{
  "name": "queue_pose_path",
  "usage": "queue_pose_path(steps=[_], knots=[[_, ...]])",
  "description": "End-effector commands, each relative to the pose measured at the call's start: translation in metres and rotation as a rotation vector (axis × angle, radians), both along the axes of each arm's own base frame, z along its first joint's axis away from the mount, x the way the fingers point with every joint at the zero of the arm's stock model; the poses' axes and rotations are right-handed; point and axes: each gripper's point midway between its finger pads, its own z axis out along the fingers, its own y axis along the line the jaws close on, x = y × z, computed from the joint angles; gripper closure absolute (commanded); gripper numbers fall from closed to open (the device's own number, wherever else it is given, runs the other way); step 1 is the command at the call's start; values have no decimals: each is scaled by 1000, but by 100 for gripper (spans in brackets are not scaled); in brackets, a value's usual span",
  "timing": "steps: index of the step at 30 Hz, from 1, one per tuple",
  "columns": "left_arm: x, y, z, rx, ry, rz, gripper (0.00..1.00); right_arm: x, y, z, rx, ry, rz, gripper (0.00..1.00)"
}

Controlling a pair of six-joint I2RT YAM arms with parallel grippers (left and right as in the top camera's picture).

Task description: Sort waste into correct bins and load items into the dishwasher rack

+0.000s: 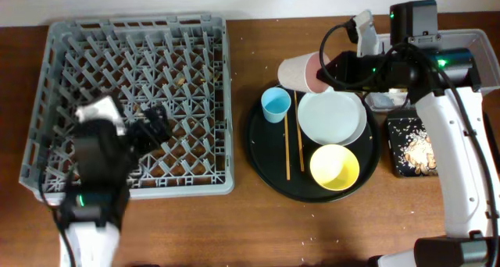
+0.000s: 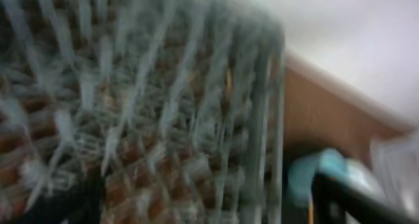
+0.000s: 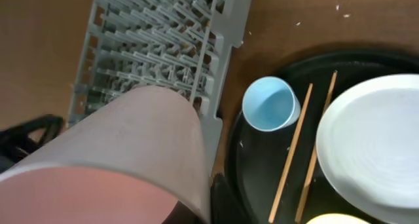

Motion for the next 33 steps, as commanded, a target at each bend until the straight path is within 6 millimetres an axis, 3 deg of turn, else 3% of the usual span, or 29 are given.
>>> queue_pose_path(steps=[1,3,5,7,10,12,15,16,18,20,24,27,29,31,33], knots=[[31,-33,14,-94,123,-186,1,-8,12,15,76,-14,57,96],[40,-72,12,-334,165,-318,0,-11,19,20,116,-17,85,96],[46,-89,7,-571,255,-278,0,-14,24,22,137,-14,104,96],[51,-90,0,-766,363,-114,1,-15,41,23,148,-18,131,96],[48,-94,1,-799,385,-124,1,-2,62,5,155,66,60,96],[42,-111,17,-858,380,-258,1,11,72,-14,202,123,46,96],[37,-140,82,-889,148,-688,1,29,83,-30,332,127,142,96],[33,-145,94,-886,96,-810,1,32,88,-30,377,99,202,96],[34,-148,85,-917,132,-858,1,29,97,-19,448,33,317,96],[43,-152,58,-971,217,-867,4,26,103,-6,505,-35,405,96],[56,-158,19,-1032,320,-863,11,28,113,-11,477,-53,407,96],[52,-160,30,-1028,282,-943,11,22,141,-29,415,-22,406,96],[45,-160,40,-1024,256,-1024,9,24,147,-36,401,-9,396,96],[43,-160,41,-1027,258,-1036,1,30,143,-32,409,-31,387,96],[41,-160,42,-1032,261,-1048,1,40,127,-31,415,-28,343,96]])
